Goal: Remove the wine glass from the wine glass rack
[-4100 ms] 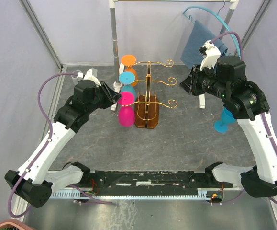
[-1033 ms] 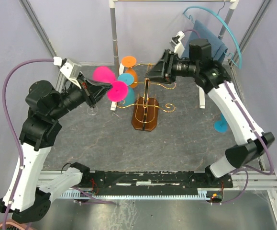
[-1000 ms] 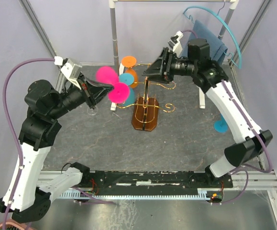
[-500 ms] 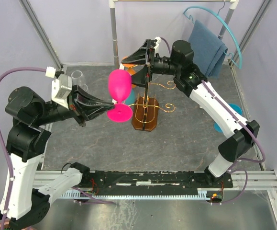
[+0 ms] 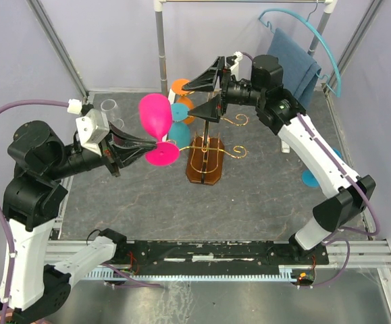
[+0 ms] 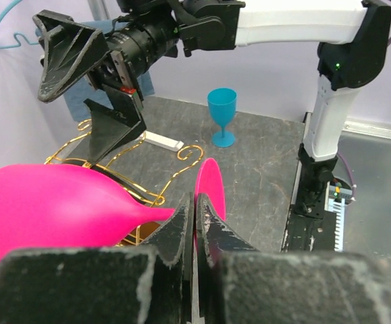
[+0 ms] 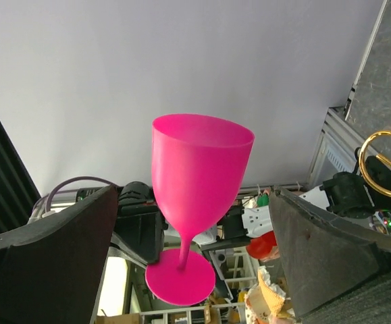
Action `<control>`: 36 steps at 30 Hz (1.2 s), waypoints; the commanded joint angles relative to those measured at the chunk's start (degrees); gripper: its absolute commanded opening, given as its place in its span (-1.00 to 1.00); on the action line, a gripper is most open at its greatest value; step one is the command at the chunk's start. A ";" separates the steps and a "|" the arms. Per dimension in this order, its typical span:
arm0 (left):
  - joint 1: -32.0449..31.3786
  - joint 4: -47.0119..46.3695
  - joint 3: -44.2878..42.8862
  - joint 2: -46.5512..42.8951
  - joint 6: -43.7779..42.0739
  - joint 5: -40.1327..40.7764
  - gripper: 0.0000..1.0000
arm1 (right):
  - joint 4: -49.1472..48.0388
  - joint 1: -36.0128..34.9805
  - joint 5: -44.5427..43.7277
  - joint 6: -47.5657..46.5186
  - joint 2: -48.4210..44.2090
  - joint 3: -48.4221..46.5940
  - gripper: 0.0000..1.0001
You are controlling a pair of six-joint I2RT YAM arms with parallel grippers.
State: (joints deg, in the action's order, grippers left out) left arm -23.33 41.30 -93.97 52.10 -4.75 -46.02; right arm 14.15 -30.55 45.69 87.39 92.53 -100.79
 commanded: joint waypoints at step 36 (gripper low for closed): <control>0.20 -6.78 4.22 -2.74 -1.93 -0.69 -0.95 | -13.14 -12.54 -0.97 7.24 9.64 -8.00 0.65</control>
State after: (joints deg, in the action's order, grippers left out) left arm -23.31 37.28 -89.97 49.89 -6.11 -46.61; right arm 5.82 -42.65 44.93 93.45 102.10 -106.72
